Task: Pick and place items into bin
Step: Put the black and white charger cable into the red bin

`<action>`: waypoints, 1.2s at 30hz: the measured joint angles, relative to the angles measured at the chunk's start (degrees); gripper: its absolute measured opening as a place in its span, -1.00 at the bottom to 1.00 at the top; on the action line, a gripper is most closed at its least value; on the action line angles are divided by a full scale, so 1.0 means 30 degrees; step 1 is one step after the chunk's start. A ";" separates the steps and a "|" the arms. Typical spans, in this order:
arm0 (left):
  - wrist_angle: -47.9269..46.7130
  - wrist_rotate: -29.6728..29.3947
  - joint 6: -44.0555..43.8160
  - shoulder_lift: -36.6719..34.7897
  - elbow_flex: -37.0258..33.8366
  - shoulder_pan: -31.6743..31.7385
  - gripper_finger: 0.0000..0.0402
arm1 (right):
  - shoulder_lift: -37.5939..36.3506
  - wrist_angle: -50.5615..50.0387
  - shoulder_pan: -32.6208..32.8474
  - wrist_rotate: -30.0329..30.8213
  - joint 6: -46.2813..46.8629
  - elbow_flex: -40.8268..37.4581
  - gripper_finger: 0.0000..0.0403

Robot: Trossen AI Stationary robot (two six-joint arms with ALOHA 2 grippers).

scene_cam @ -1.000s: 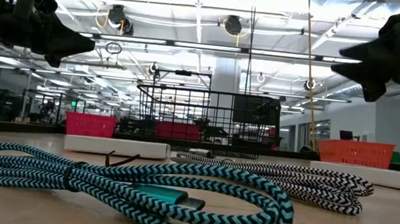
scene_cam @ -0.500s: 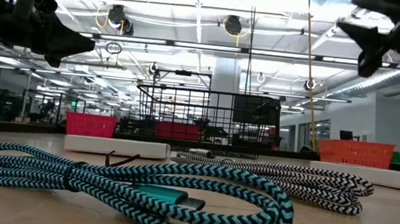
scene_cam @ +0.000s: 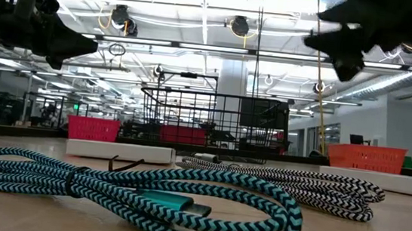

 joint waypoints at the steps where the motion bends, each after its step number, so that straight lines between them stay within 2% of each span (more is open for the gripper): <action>1: -0.0007 0.0000 0.0000 0.0000 0.0007 -0.0001 -0.77 | 0.1010 -0.0792 0.0117 -0.0006 0.0354 0.0815 -0.16; 6: -0.0029 0.0000 0.0000 0.0002 0.0004 0.0000 -0.77 | 0.5030 -0.4078 0.0886 -0.1300 0.2065 0.4423 -0.16; 12: 0.0003 -0.0004 0.0000 0.0001 0.0003 -0.0003 -0.77 | 0.8391 -0.6963 0.1858 -0.1409 0.2745 0.7922 -0.16; 21: -0.0007 0.0000 0.0000 0.0004 0.0007 -0.0004 -0.77 | 1.2559 -1.2330 0.2985 0.0580 0.3207 1.3274 -0.16; 23: -0.0007 0.0000 0.0000 0.0007 0.0007 0.0000 -0.77 | 1.3036 -1.3308 0.3018 0.1160 0.3750 1.3864 -0.16; 28: -0.0007 0.0000 0.0000 0.0003 0.0007 -0.0002 -0.77 | 1.4065 -1.3719 0.2984 0.1131 0.4975 1.4019 -0.16; 36: -0.0015 0.0000 0.0000 0.0007 0.0005 -0.0002 -0.77 | 1.4383 -1.4103 0.2798 0.1284 0.5306 1.3812 -0.16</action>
